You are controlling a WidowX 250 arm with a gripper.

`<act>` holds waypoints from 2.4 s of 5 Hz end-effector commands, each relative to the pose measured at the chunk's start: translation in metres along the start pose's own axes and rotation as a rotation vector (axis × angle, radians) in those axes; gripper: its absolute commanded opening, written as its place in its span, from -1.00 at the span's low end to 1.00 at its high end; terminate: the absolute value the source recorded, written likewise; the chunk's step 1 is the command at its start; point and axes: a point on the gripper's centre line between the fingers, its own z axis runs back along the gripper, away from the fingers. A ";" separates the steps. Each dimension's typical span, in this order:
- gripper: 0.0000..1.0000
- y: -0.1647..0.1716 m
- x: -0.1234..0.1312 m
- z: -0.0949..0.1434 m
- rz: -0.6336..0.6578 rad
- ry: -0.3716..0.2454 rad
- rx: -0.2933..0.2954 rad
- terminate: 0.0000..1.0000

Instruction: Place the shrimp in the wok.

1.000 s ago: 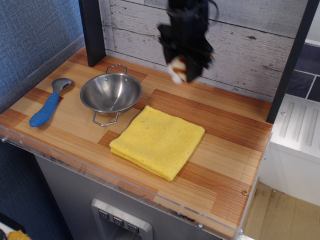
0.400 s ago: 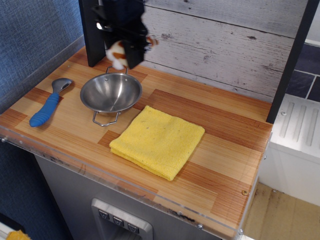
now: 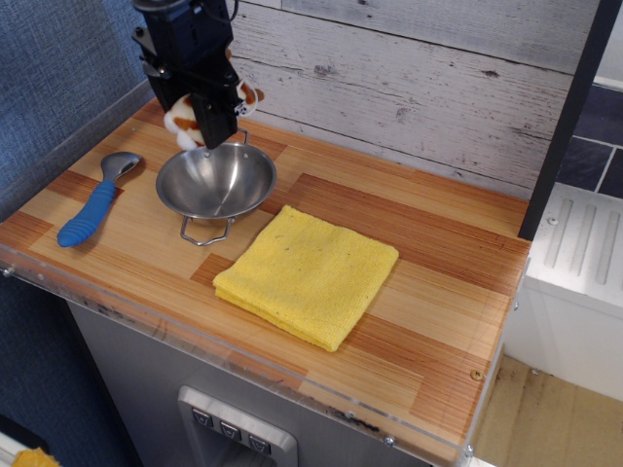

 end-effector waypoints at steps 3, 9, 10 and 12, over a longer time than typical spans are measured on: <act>-1.00 0.014 -0.010 -0.034 0.031 -0.002 0.042 -1.00; 1.00 -0.001 -0.013 -0.059 0.033 0.103 -0.003 -1.00; 1.00 -0.003 -0.011 -0.057 0.030 0.095 -0.011 -1.00; 1.00 -0.005 0.012 -0.007 0.006 0.003 0.030 -1.00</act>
